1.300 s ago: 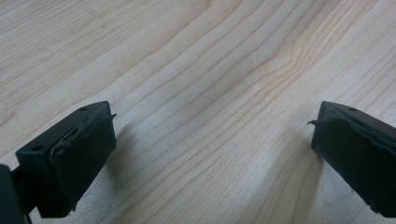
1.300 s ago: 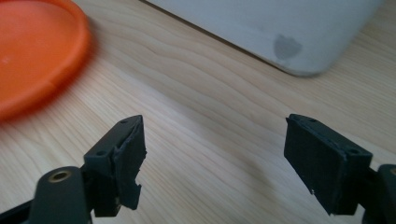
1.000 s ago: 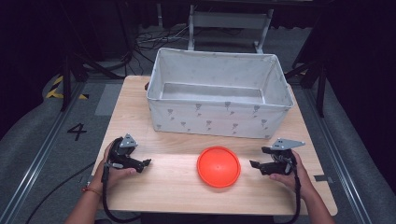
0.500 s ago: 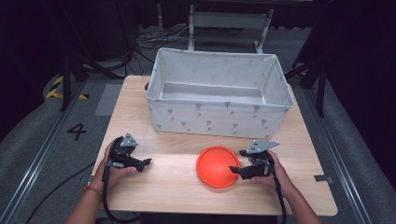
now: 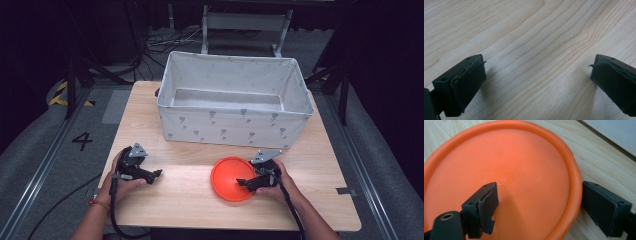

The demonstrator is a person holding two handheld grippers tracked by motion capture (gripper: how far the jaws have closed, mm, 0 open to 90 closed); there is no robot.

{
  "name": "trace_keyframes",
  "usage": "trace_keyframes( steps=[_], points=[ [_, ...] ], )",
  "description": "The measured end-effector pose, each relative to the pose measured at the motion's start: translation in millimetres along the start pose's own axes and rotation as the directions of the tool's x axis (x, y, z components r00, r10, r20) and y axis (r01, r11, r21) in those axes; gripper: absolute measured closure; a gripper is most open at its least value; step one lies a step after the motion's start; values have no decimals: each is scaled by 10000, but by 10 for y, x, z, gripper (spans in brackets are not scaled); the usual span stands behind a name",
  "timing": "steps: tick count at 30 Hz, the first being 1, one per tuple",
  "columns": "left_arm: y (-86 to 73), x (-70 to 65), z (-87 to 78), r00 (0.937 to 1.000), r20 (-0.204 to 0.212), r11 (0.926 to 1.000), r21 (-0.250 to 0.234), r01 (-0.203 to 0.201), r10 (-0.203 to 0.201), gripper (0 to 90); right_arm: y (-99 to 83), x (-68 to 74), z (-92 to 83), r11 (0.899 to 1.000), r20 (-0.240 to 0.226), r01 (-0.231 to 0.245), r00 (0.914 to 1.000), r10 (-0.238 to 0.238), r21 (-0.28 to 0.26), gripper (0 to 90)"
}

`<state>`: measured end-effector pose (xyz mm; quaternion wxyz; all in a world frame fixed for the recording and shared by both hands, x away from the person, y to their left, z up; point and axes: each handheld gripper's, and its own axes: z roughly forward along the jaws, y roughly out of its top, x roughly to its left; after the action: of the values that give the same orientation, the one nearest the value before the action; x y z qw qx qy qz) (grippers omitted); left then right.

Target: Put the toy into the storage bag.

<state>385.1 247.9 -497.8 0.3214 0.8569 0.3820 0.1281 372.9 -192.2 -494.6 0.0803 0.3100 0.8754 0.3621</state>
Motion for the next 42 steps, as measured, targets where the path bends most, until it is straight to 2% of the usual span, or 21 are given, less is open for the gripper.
trace_keyframes(
  steps=[2, 7, 10, 13, 17, 21, 28, 38, 42],
  points=[
    [0, 0, -1, 10000, -23, 10000, 2, -13, 13, 2, 4, 37, 10, 9998, 29, 169, 9999, -169, 42, 152],
    [-1, -2, -1, 10000, -34, 10000, -9, 12, -12, 2, -4, 59, 15, 9999, 89, 124, 9999, -123, -86, 174],
    [-5, -7, -3, 9999, -74, 10000, -12, 86, -86, 2, 28, 72, -5, 9999, 431, -102, 9990, 97, 126, 281],
    [-7, -10, -4, 9999, -101, 9999, -18, 119, -119, 2, 14, 25, -46, 9987, 570, -500, 9971, 502, -48, 433],
    [-7, -10, -4, 9999, -98, 9999, -19, 118, -119, 2, -8, -28, -71, 9957, 463, -882, 9949, 894, -268, 540],
    [-6, -10, -4, 9999, -101, 9999, -20, 119, -119, 2, -28, -77, -116, 9913, 135, -1209, 9925, 1217, -521, 645],
    [-7, -11, -6, 9998, -136, 9999, -15, 123, -123, 2, 21, -47, -222, 9929, 71, -814, 9966, 823, -873, 730],
    [-9, -13, -8, 9998, -157, 9999, -13, 154, -154, 2, 137, 8, -530, 9867, -704, -198, 9975, 85, -1612, 822],
    [-9, -13, -8, 9998, -157, 9999, -13, 149, -149, 2, 203, 114, -658, 9856, -486, 623, 9963, -707, -1574, 823]
  ],
)
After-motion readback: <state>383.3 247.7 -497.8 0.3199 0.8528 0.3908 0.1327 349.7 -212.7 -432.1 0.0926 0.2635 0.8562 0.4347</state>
